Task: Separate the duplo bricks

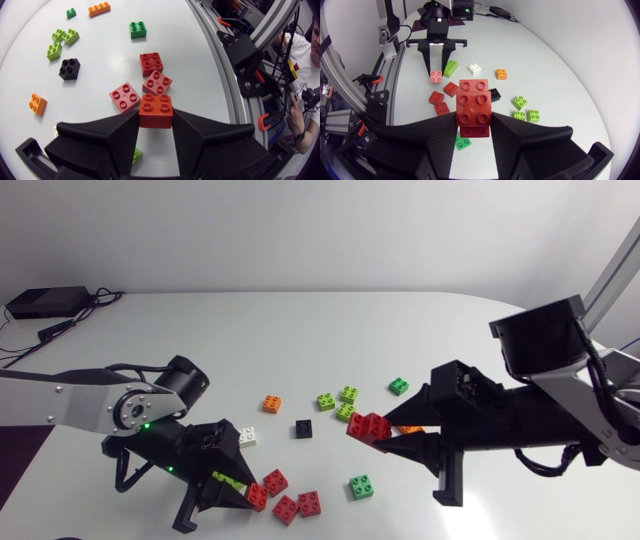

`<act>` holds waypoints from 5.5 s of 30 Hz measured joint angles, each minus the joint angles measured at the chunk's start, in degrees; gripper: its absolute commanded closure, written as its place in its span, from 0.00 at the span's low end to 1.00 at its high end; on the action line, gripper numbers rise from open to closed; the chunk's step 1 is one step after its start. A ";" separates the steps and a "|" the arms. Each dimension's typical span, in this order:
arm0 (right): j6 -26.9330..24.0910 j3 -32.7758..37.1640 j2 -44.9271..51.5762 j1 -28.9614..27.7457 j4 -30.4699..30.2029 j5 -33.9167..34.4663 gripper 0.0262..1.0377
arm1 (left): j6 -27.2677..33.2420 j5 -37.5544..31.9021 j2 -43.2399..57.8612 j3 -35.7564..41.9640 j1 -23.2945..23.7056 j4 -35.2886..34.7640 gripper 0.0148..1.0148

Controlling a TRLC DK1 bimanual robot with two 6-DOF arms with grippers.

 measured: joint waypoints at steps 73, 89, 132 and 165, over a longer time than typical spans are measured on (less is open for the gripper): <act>8.04 0.04 -0.44 13.97 3.56 3.32 0.73 | -16.13 1.55 -4.98 15.19 -13.99 3.48 0.10; 8.07 -0.09 1.88 14.25 6.36 3.61 0.73 | -16.81 3.06 -4.50 16.33 -14.73 2.38 0.21; 8.24 -0.76 1.86 13.88 6.73 4.20 0.73 | -18.29 4.37 -6.67 16.31 -16.24 1.55 0.31; 8.24 -1.09 -0.50 13.88 6.40 3.30 0.73 | -18.27 4.35 -5.27 16.31 -16.24 2.19 0.64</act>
